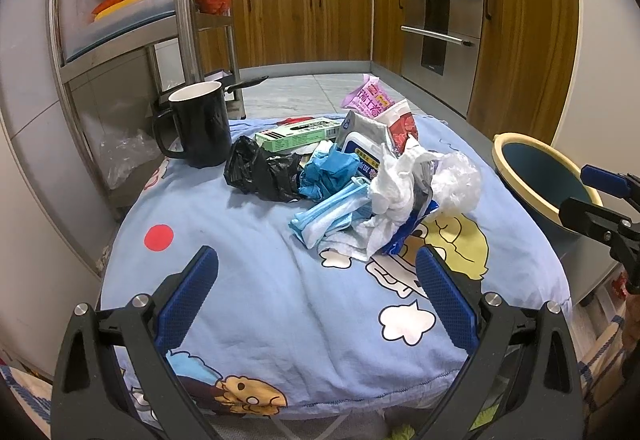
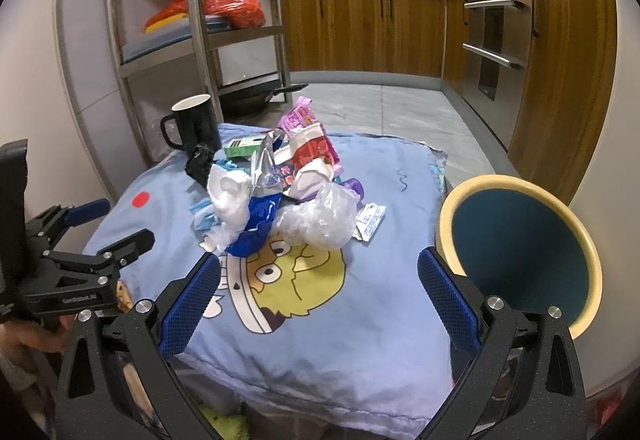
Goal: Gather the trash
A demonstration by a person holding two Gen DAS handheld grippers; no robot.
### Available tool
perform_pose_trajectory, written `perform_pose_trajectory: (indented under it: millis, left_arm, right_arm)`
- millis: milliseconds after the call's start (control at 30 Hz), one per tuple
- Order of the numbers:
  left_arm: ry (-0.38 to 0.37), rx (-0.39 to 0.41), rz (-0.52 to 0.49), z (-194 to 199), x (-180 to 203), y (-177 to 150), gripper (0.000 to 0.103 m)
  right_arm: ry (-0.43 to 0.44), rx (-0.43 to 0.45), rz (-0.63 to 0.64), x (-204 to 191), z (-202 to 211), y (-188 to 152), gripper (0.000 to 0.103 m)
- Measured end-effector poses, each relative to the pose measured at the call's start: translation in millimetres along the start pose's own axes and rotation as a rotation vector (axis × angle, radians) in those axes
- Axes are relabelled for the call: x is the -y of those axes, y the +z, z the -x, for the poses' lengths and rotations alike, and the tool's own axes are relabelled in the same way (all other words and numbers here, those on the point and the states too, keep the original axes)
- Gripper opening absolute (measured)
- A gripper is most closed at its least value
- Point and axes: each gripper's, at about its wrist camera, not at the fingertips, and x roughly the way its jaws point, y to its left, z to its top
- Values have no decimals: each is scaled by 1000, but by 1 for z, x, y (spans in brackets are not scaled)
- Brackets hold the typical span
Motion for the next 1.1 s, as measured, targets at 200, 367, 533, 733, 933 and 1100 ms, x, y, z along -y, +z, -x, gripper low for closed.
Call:
perform_pose_trajectory:
  millis: [200,367,533,733,933,1100]
  left_arm:
    - [0,0,-2,1,1,0,97]
    - [0,-3,-3,0,0,1,97]
    - [3,8,-8,3,2,1,97]
    - [-36,-22,22,-2,-3,4,97]
    - [-39,-28,32,-4,-5,3,97]
    - [21,-11,58,-3,-12,5,97]
  right_arm:
    - [6,-4,-8,0,1,1,98]
    - [18,-16,-27,1,1,2,98]
    - [15,-17,-34,1,0,1,98]
    - [4,-11,-27,2,0,1,98]
    - [1,-14,-26,3,-1,0,98]
    - [2,-14,-27,3,-1,0,98]
